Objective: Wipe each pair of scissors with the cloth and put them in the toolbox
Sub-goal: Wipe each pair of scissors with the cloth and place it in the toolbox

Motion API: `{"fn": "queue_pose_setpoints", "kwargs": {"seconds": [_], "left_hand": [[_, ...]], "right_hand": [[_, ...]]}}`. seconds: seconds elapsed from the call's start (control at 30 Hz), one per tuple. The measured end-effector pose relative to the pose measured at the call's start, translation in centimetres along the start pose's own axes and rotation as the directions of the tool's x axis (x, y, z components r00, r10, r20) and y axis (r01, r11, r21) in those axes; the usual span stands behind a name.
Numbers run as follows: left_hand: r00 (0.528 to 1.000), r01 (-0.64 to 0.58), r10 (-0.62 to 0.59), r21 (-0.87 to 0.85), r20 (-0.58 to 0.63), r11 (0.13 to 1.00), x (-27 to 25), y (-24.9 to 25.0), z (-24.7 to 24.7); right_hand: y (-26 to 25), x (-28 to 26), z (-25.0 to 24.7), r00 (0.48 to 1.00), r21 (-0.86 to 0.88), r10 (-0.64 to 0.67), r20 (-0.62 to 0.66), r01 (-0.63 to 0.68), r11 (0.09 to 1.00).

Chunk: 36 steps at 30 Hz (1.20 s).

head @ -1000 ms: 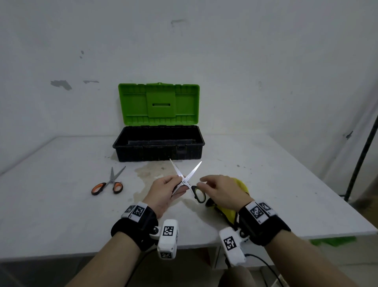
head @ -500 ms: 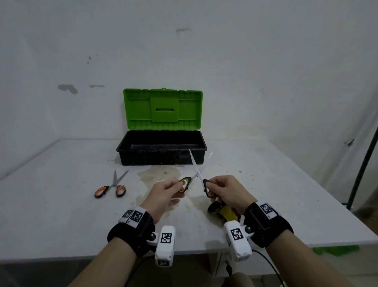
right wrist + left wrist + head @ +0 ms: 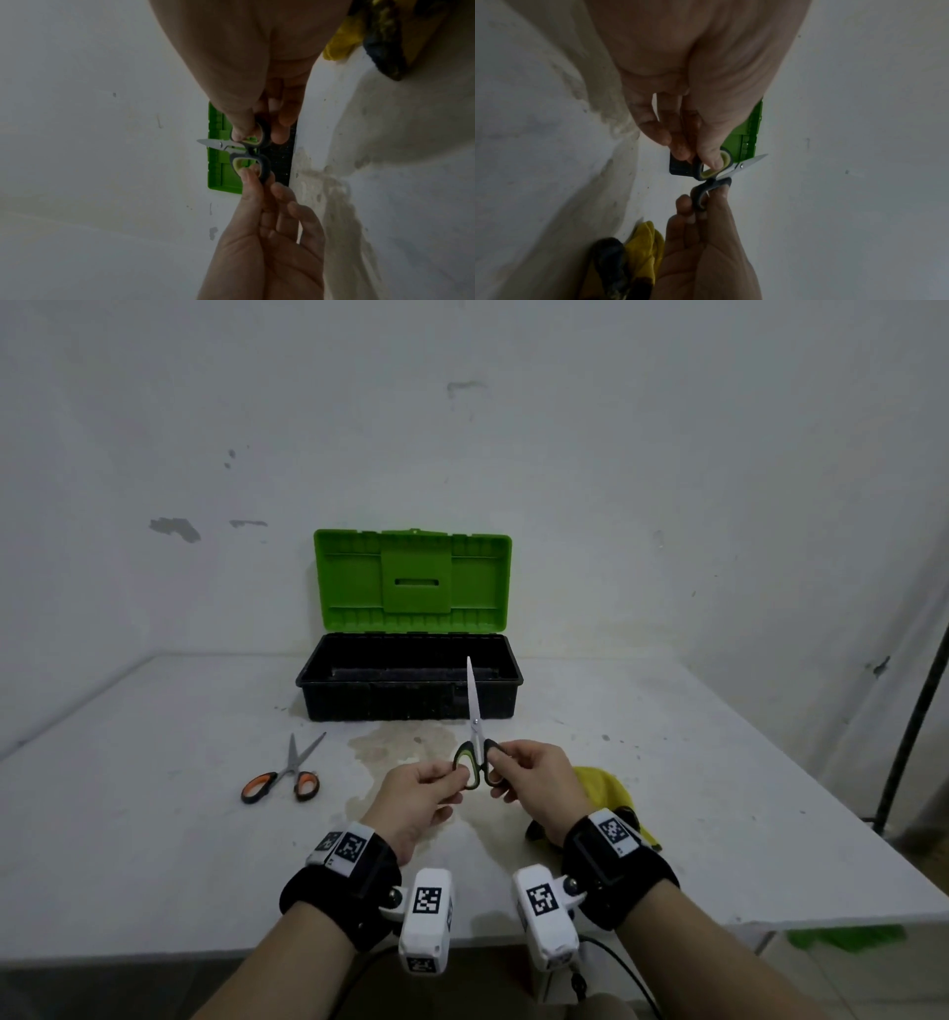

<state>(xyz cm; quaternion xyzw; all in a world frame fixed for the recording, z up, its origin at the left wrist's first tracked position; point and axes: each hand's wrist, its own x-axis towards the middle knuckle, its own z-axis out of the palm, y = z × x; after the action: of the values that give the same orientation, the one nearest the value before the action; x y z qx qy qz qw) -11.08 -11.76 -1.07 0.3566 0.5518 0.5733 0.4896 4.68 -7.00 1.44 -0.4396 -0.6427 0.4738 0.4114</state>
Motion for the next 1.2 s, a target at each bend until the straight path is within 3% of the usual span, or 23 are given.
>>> {"fn": "queue_pose_setpoints", "kwargs": {"seconds": [0.13,0.23,0.5,0.7,0.87,1.0,1.1,1.2], "left_hand": [[0.999,-0.014,0.014,-0.012,-0.033,1.000,0.4,1.5,-0.1],[0.999,-0.042,0.042,0.029,-0.011,0.999,0.8,2.9,-0.2],[0.985,-0.174,0.171,0.229,0.036,0.958,2.6,4.5,-1.1],[0.954,-0.235,0.278,0.291,-0.116,0.927,7.8,7.7,-7.1],[0.887,-0.246,0.358,0.359,-0.292,0.901,13.9,9.2,-15.2],[0.853,-0.136,0.363,0.510,-0.376,0.849,17.6,8.9,-19.8],[0.861,-0.054,0.301,0.515,-0.411,0.856,19.5,7.7,-21.4],[0.889,-0.090,0.255,0.402,-0.381,0.911,20.9,6.6,-21.9]], "right_hand": [[-0.9,0.9,0.4,0.986,-0.156,-0.116,-0.117,0.097,0.983],[-1.5,1.7,1.0,0.971,-0.331,-0.205,-0.121,0.155,0.931],[-2.6,4.2,1.7,0.969,-0.480,-0.220,-0.115,0.140,0.866],[-5.5,9.6,-0.9,0.955,-0.539,-0.223,-0.194,0.086,0.838],[-7.8,17.0,-0.8,0.970,-0.604,-0.164,-0.179,0.023,0.797],[-8.1,21.8,3.8,0.996,-0.724,-0.064,-0.066,-0.004,0.690],[-7.3,24.1,7.8,0.999,-0.789,0.039,-0.018,-0.038,0.614],[-6.1,26.0,10.5,0.990,-0.796,0.139,0.034,-0.057,0.602]]}}
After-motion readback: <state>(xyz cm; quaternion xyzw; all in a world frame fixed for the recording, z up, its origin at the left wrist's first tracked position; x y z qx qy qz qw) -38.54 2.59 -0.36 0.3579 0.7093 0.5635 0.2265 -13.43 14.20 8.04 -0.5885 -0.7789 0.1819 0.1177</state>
